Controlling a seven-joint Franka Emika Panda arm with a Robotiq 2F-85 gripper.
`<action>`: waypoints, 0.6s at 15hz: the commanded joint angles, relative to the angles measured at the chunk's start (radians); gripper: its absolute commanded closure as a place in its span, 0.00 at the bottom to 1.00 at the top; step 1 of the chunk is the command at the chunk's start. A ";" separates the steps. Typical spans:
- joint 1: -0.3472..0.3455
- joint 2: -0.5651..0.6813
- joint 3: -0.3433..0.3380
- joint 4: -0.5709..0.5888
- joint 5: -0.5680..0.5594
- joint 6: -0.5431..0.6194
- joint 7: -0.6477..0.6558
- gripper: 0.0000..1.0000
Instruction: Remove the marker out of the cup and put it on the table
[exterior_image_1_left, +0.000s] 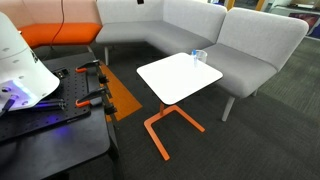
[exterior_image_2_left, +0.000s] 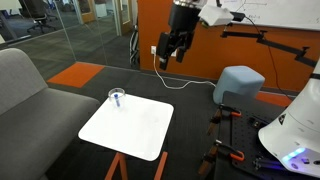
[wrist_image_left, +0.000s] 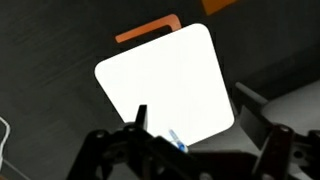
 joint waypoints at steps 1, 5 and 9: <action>-0.054 0.284 0.008 0.200 -0.051 -0.013 0.157 0.00; -0.034 0.619 -0.053 0.495 0.066 -0.069 0.179 0.00; -0.002 0.877 -0.085 0.800 0.125 -0.088 0.261 0.00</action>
